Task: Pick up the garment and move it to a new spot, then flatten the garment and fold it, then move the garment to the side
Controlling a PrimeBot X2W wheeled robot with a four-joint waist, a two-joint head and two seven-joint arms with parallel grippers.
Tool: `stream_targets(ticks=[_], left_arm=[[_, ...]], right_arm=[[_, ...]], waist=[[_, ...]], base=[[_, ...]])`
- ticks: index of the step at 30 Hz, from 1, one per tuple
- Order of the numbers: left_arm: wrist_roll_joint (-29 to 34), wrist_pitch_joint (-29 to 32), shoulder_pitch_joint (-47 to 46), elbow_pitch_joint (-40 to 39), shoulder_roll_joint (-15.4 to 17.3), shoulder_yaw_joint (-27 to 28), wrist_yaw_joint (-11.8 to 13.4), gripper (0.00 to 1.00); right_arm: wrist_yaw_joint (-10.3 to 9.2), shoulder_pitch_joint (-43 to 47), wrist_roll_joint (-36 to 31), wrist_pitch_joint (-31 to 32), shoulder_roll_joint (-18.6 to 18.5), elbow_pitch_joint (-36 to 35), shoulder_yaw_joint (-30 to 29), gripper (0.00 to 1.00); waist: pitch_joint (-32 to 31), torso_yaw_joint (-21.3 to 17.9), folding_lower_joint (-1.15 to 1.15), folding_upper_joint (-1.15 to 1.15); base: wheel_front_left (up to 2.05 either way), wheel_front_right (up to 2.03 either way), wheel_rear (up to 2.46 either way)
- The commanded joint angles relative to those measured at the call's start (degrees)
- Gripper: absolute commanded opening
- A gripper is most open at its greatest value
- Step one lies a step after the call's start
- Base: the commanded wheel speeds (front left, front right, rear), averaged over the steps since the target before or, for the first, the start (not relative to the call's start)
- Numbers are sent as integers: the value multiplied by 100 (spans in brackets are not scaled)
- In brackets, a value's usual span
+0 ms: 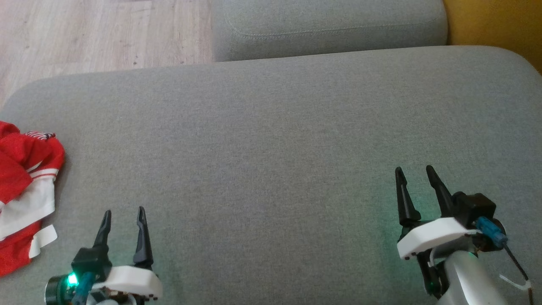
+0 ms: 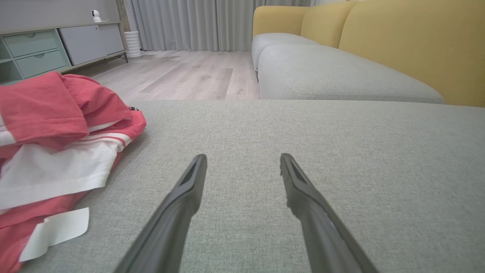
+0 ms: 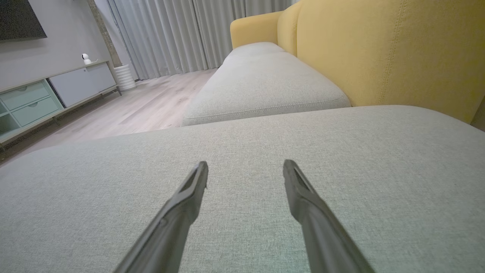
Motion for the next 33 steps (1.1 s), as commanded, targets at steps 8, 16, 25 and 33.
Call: stream_targets(ticks=[8,16,25,33], left_arm=[[78,-62,-97,-227,20,277,-14,100],[79,-62,-173,-203,4,309,-18,100],[1,-62,-136,-162,-7,384,16,100],[-48,-62,118,-170,-9,667,75,100]], right_arm=[[24,-107,2,-78,-29,-190,159,100],[24,-177,-21,-78,-29,-204,247,100],[24,-180,26,-78,-29,-208,563,100],[24,-194,217,-78,-29,-153,1056,100]], waist=[[17,-27,0,0],[105,240,0,0],[174,1418,0,0],[177,2570,0,0]], base=[[0,0,0],[0,0,0],[0,0,0],[0,0,0]])
